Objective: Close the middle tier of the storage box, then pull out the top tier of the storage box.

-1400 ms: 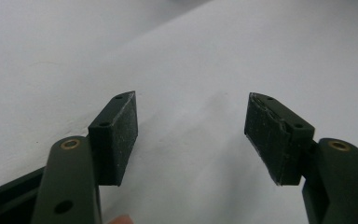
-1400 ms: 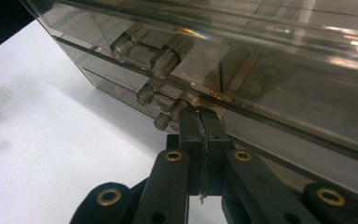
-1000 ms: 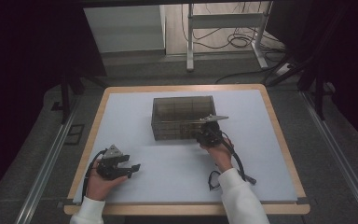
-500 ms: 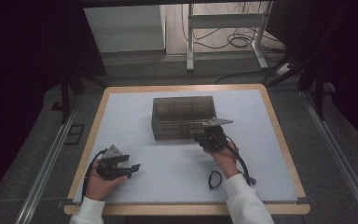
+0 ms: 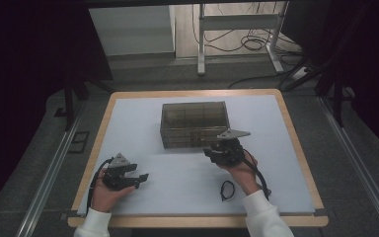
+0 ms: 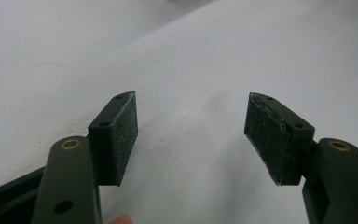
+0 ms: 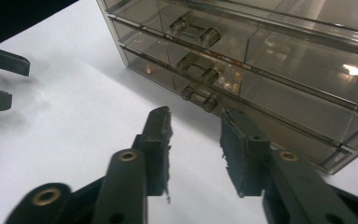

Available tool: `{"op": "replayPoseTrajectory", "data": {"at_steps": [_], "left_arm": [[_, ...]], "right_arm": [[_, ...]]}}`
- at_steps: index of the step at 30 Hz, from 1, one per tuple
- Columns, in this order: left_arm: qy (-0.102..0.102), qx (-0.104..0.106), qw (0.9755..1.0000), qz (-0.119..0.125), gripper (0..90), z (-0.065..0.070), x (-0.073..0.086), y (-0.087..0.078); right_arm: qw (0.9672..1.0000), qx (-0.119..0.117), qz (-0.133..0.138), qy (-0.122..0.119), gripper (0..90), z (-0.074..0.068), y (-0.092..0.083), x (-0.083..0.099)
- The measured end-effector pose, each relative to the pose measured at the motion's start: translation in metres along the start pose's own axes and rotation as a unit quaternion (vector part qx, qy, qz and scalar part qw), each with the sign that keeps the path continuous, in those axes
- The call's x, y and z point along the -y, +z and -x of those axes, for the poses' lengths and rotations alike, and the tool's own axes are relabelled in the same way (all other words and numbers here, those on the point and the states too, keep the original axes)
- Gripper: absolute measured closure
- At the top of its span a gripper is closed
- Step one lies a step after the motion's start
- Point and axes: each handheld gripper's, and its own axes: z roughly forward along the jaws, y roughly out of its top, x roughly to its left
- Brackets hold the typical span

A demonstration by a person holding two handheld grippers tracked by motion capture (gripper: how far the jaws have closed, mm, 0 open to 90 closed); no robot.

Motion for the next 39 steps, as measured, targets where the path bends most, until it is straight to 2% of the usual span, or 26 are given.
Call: {"op": "replayPoseTrajectory", "data": {"at_steps": [13, 25, 35, 39], "left_arm": [[0.0, -0.001, 1.0, 0.002, 34.7, 0.0, 0.0, 0.0], [0.001, -0.001, 1.0, 0.002, 34.6, 0.0, 0.0, -0.001], [0.002, -0.002, 1.0, 0.002, 34.6, 0.0, 0.0, -0.001], [0.002, -0.001, 1.0, 0.001, 34.6, -0.001, 0.0, -0.001]], "right_arm": [[0.999, 0.022, 0.01, -0.036, 45.7, -0.009, -0.005, -0.003], [0.997, 0.042, 0.013, -0.063, 44.4, -0.013, -0.008, -0.008], [0.9941, 0.056, 0.014, -0.093, 44.4, -0.02, -0.006, -0.012], [0.9918, 0.062, 0.016, -0.11, 44.4, -0.023, -0.005, -0.014]]}}
